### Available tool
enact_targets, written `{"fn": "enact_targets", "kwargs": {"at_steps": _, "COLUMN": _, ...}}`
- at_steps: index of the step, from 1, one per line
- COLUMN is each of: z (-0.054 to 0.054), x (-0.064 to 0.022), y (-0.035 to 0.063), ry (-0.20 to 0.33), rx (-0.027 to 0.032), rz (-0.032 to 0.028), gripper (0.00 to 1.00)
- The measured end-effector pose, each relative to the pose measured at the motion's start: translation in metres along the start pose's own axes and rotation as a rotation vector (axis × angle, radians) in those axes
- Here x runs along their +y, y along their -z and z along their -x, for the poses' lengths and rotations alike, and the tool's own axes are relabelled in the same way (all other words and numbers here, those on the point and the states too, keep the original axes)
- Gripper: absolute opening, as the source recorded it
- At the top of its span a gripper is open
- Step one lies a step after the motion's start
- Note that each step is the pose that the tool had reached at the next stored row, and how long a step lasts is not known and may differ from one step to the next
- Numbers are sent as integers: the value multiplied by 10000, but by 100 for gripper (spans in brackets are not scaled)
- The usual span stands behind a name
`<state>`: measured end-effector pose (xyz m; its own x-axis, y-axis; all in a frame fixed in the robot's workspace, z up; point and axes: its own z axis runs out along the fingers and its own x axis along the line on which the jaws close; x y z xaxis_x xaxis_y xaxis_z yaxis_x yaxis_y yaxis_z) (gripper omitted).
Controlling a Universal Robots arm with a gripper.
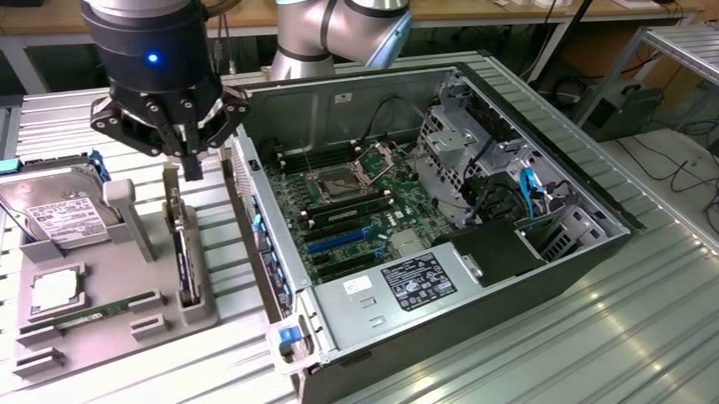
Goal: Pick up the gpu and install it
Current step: 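Reach for the gpu, then pick up the gpu and move the gpu toward the slot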
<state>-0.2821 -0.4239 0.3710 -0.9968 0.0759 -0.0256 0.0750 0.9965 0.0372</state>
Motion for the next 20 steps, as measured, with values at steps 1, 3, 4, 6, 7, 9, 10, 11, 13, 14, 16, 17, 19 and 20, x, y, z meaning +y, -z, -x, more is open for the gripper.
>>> {"fn": "enact_targets", "kwargs": {"at_steps": 1, "z": -40, "x": -11, "y": -8, "ry": 1, "rx": -1, "rz": -2, "gripper": 11}}
{"fn": "enact_targets", "kwargs": {"at_steps": 3, "z": -94, "x": -24, "y": -19, "ry": -1, "rx": -4, "rz": -15, "gripper": 11}}
{"fn": "enact_targets", "kwargs": {"at_steps": 4, "z": -94, "x": -24, "y": -19, "ry": -1, "rx": -2, "rz": -20, "gripper": 11}}
{"fn": "enact_targets", "kwargs": {"at_steps": 6, "z": -94, "x": -25, "y": -19, "ry": 0, "rx": -1, "rz": -21, "gripper": 11}}
{"fn": "enact_targets", "kwargs": {"at_steps": 7, "z": -94, "x": -25, "y": -19, "ry": 0, "rx": -1, "rz": -21, "gripper": 11}}
{"fn": "enact_targets", "kwargs": {"at_steps": 9, "z": -94, "x": -25, "y": -18, "ry": 0, "rx": 1, "rz": -22, "gripper": 11}}
{"fn": "enact_targets", "kwargs": {"at_steps": 10, "z": -94, "x": -25, "y": -18, "ry": 0, "rx": 3, "rz": -22, "gripper": 11}}
{"fn": "enact_targets", "kwargs": {"at_steps": 11, "z": -94, "x": -25, "y": -18, "ry": 0, "rx": 4, "rz": -22, "gripper": 11}}
{"fn": "enact_targets", "kwargs": {"at_steps": 13, "z": -94, "x": -25, "y": -18, "ry": 0, "rx": 6, "rz": -22, "gripper": 11}}
{"fn": "enact_targets", "kwargs": {"at_steps": 14, "z": -94, "x": -25, "y": -18, "ry": 0, "rx": 7, "rz": -22, "gripper": 11}}
{"fn": "enact_targets", "kwargs": {"at_steps": 16, "z": -94, "x": -25, "y": -18, "ry": 0, "rx": 9, "rz": -22, "gripper": 11}}
{"fn": "enact_targets", "kwargs": {"at_steps": 17, "z": -94, "x": -25, "y": -18, "ry": 0, "rx": 10, "rz": -22, "gripper": 11}}
{"fn": "enact_targets", "kwargs": {"at_steps": 19, "z": -94, "x": -25, "y": -18, "ry": 0, "rx": 12, "rz": -22, "gripper": 11}}
{"fn": "enact_targets", "kwargs": {"at_steps": 20, "z": -94, "x": -25, "y": -18, "ry": 0, "rx": 13, "rz": -22, "gripper": 11}}
